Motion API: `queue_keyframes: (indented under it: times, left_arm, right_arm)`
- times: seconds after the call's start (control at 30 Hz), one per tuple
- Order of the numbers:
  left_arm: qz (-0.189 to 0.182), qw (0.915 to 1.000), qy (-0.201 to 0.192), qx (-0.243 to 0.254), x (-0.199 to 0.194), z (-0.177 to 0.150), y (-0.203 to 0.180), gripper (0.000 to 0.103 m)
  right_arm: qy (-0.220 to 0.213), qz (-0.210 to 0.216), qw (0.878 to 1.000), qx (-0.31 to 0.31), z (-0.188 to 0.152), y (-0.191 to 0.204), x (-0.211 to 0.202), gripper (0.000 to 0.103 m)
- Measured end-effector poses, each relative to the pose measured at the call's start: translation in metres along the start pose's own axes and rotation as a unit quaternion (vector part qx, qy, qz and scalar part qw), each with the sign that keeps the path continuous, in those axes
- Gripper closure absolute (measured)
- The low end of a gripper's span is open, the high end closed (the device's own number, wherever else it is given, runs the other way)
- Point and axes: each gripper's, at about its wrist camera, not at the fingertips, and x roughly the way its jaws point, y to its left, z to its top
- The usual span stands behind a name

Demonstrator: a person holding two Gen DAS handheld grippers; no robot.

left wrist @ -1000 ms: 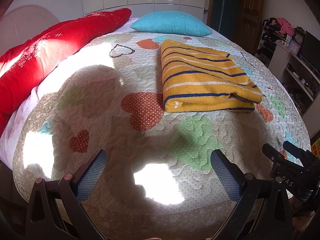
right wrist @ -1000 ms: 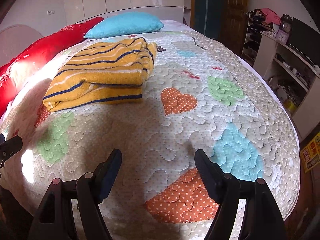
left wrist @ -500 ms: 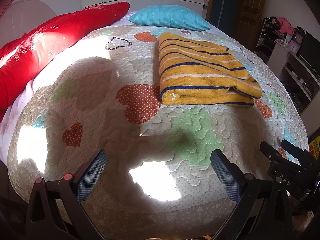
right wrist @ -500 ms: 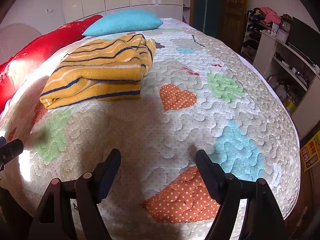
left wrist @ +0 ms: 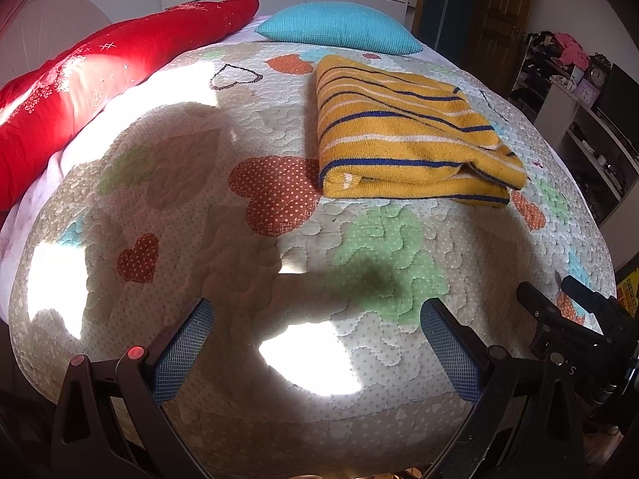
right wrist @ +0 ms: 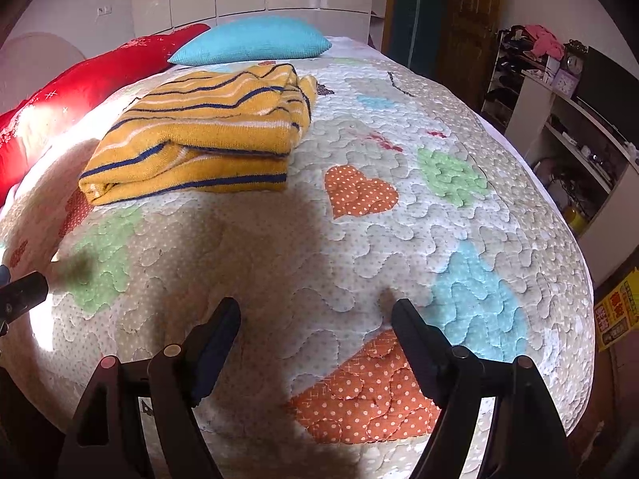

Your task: Fold small clothes

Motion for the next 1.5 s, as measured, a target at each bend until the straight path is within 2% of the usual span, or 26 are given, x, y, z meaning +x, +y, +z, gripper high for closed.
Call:
queue_keyframes:
  times: [1.5]
  left_arm:
    - [-0.005, 0.9997, 0.022, -0.01, 0.012, -0.006, 0.001, 0.0]
  right_arm:
    - [-0.008, -0.008, 1.0, -0.01, -0.001, 0.004, -0.003, 0.017]
